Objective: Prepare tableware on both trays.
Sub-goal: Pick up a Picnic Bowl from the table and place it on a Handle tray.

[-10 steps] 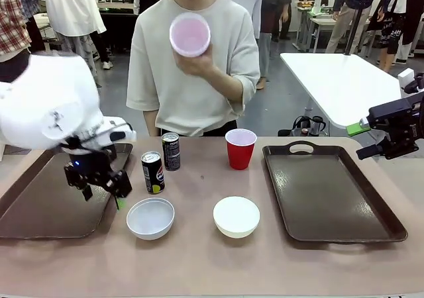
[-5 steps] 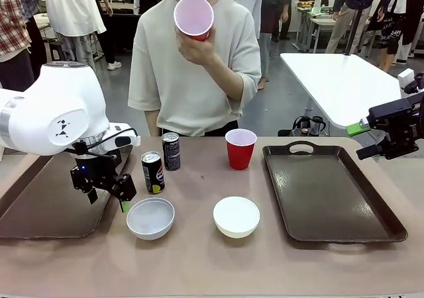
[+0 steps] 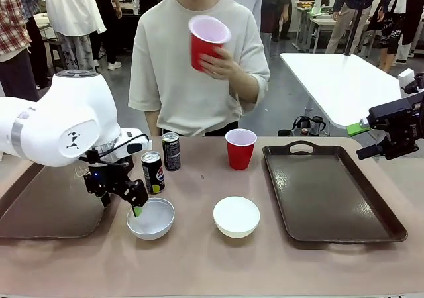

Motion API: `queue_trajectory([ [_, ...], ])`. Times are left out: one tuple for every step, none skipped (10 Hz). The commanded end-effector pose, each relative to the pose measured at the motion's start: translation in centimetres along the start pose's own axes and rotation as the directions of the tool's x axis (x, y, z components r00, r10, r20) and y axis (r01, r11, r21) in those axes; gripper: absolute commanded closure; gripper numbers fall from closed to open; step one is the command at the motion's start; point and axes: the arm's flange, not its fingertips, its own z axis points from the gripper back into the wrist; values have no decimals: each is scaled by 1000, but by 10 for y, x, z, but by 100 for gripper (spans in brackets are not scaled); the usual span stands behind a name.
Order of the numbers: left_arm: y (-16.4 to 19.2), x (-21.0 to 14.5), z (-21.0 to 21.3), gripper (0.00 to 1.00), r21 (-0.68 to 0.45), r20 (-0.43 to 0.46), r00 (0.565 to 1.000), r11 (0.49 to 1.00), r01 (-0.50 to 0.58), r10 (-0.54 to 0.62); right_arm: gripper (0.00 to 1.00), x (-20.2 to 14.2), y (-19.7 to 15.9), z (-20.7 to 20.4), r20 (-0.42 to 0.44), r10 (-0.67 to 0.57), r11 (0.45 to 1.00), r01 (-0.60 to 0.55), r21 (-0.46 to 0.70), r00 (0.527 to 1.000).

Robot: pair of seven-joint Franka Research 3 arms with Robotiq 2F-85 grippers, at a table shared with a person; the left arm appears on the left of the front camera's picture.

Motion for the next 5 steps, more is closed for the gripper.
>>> queue_trajectory([
  [-4,-1,-13,0,-19,75,996,999,-50,51,0,2,0,-1,10,-4,1000,4,27,1000],
  [-5,0,-21,53,-30,77,996,999,-42,44,0,2,0,-1,10,-4,1000,4,27,1000],
  [-6,1,-23,56,-40,86,995,998,-49,52,0,2,0,-1,10,-4,1000,4,27,1000],
  [-6,1,-22,100,-56,96,994,997,-53,59,0,2,0,-1,10,-4,1000,4,27,1000],
  [-5,2,-21,100,-80,99,993,995,-61,69,0,2,0,-1,10,-4,1000,4,27,1000],
])
